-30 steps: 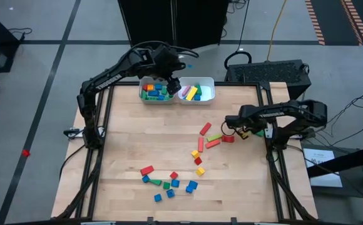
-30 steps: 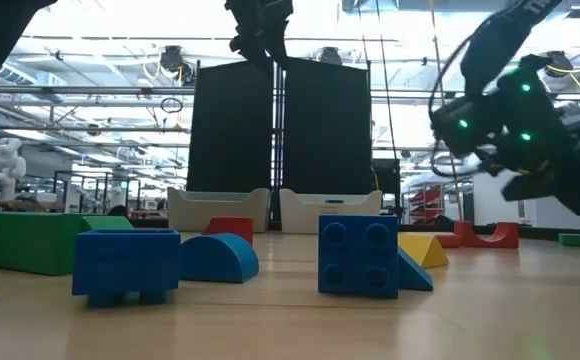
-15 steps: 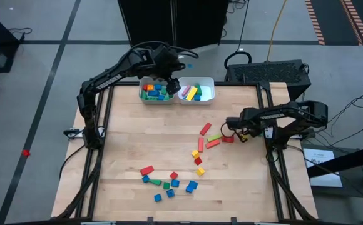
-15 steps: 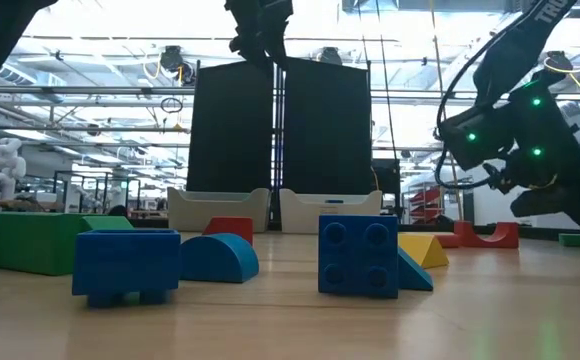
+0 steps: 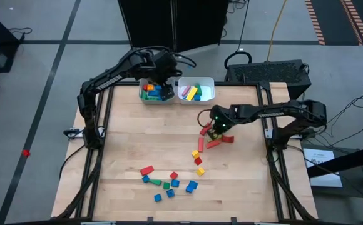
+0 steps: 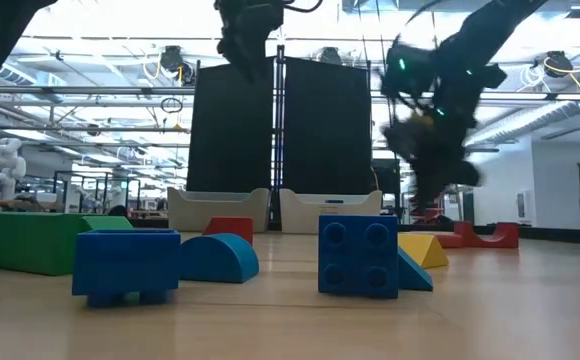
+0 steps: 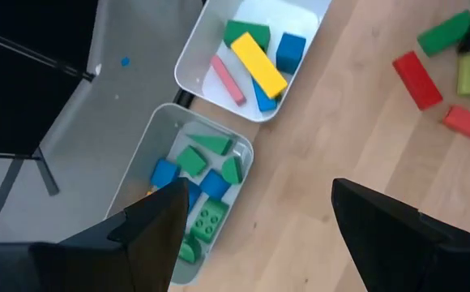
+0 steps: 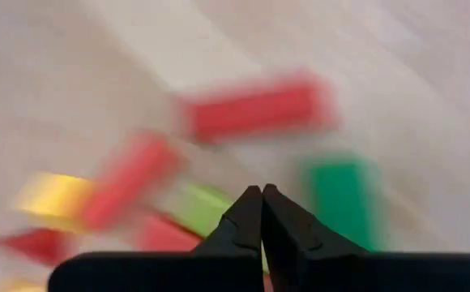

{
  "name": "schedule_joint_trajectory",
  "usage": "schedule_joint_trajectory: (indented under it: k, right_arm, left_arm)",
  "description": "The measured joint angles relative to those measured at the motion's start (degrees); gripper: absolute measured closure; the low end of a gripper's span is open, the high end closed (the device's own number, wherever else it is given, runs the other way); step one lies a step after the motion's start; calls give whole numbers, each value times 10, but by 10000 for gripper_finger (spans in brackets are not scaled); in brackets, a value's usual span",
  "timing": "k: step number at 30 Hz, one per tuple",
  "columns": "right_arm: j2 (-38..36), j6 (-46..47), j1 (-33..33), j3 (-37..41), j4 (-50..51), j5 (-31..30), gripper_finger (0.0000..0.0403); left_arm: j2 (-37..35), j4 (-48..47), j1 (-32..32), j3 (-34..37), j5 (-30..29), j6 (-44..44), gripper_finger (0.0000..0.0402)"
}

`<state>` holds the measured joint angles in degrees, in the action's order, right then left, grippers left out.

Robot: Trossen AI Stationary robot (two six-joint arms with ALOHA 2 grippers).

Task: Sort blocks by size
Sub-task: Put the green rectangular block into the white bin

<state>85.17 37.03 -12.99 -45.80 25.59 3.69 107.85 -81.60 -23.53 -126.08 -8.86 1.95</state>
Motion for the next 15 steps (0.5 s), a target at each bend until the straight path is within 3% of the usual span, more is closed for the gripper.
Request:
schedule_joint_trajectory:
  k: [4,7,11,15]
  right_arm:
    - [-7,-8,18,-3,-96,13,403]
    - [-31,-28,37,-30,-109,4,403]
    - [-95,-33,72,-81,-9,-56,403]
    - [-174,4,127,-143,132,-162,403]
  left_arm:
    - [0,-19,7,0,0,4,98]
    - [0,-22,13,0,0,0,98]
    - [0,-2,23,0,3,-2,98]
    - [0,56,38,0,64,-20,98]
